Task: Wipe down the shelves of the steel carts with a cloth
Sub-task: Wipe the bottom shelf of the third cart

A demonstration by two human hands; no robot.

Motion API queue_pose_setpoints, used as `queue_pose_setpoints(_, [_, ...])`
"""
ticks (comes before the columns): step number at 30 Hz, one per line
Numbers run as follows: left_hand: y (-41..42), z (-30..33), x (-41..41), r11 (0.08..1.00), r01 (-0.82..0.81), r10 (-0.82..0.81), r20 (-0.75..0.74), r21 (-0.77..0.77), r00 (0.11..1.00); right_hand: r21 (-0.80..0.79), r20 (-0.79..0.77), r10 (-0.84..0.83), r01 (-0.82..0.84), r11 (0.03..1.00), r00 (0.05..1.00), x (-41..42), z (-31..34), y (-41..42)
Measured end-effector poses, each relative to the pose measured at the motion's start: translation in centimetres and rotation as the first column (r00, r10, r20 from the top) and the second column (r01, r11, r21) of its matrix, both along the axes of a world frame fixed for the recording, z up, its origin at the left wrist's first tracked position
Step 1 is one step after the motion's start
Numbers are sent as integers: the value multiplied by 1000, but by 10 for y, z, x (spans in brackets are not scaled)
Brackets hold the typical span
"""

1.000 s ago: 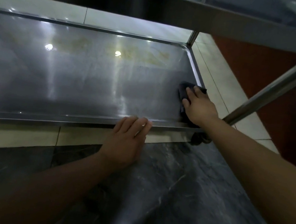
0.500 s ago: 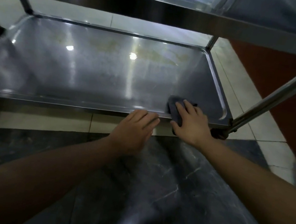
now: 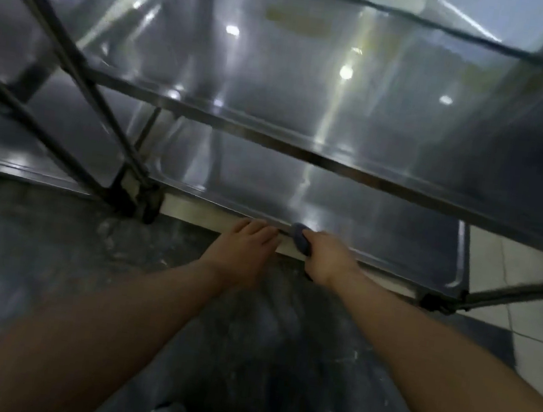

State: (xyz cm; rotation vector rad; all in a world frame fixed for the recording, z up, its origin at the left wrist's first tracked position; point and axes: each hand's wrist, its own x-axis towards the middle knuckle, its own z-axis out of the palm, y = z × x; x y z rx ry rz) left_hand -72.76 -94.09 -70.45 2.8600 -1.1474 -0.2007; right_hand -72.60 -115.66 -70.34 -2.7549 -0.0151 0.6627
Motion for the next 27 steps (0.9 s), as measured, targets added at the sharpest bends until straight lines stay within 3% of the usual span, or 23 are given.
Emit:
queue_pose_setpoints(6, [12, 175, -44, 991, -118, 127, -157, 64, 979, 91, -65, -78, 83, 992, 995, -48, 156, 22])
queue_pose_setpoints(13, [-28, 421, -92, 998, -55, 61, -177, 38, 982, 65, -133, -174, 184, 981, 976, -122, 408, -9])
queue_pose_setpoints(17, [-78, 535, -87, 1000, -1, 3, -174, 11, 985, 120, -123, -321, 335, 935, 939, -152, 529, -60])
queue_pose_setpoints(22, [-175, 635, -73, 986, 158, -152, -112, 46, 982, 154, -59, -473, 477, 865, 879, -180, 626, -150])
queue_pose_setpoints(27, [-284, 679, -65, 973, 221, -213, -111, 65, 971, 140, 10, -549, 543, 828, 836, -196, 684, -273])
